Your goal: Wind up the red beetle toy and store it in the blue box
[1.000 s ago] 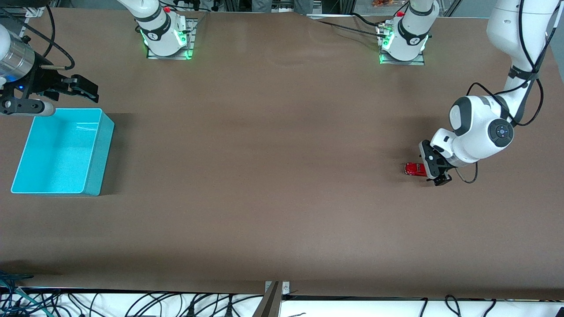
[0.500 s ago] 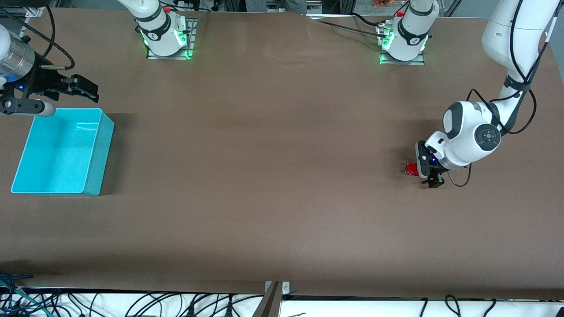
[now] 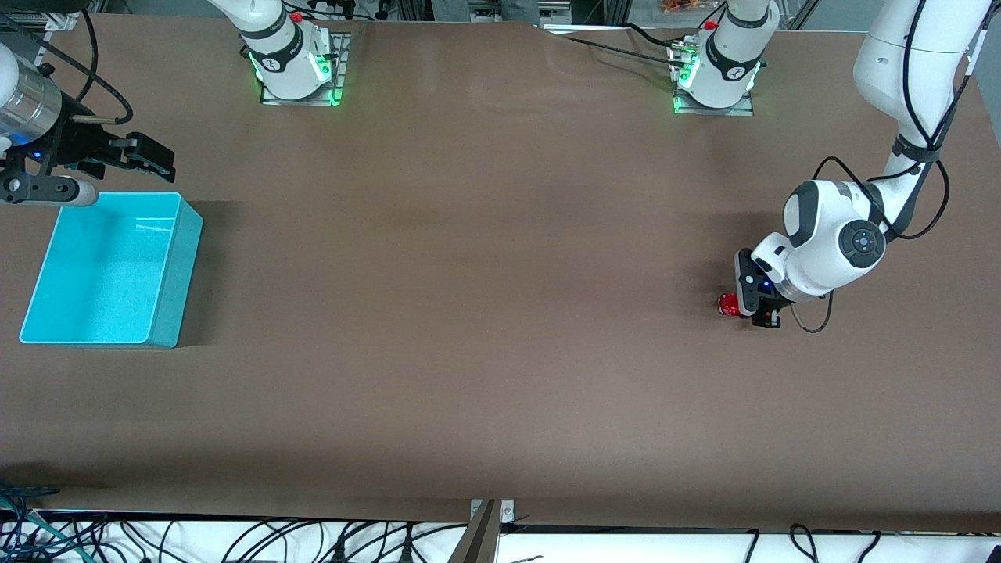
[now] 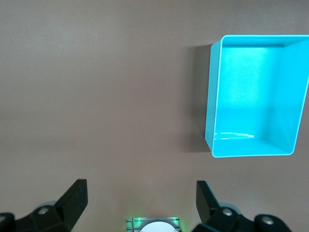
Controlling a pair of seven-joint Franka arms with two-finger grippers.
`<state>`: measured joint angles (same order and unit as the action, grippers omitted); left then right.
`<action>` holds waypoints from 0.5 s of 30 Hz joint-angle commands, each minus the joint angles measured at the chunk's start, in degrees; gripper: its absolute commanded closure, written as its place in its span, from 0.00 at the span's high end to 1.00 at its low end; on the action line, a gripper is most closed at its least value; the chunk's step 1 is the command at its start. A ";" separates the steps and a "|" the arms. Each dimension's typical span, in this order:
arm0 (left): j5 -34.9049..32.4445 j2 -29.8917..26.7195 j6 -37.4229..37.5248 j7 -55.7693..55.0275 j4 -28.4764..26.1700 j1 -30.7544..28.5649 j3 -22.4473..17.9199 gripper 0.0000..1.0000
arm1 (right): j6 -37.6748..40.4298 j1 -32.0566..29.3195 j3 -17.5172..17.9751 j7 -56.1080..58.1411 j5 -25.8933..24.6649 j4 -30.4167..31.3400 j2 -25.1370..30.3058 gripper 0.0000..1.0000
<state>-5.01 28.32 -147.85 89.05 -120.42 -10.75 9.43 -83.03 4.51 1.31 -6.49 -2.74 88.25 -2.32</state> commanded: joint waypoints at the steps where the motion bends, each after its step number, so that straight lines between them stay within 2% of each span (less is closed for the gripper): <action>1: -1.76 0.42 0.02 1.92 0.36 -1.55 0.85 0.04 | 1.20 -0.12 0.18 -0.45 0.45 -1.41 -0.23 1.00; 8: -1.67 1.73 0.02 5.34 0.89 -1.64 0.85 0.05 | 1.20 -0.21 0.18 -0.45 0.45 -1.41 -0.23 1.00; 15: -1.67 2.88 0.02 5.70 0.98 -4.80 0.77 0.07 | 1.20 -0.21 0.18 -0.45 0.45 -1.41 -0.23 1.00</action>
<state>-5.01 28.40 -147.83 92.90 -120.37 -12.18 9.51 -83.02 4.51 1.31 -6.49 -2.74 88.25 -2.32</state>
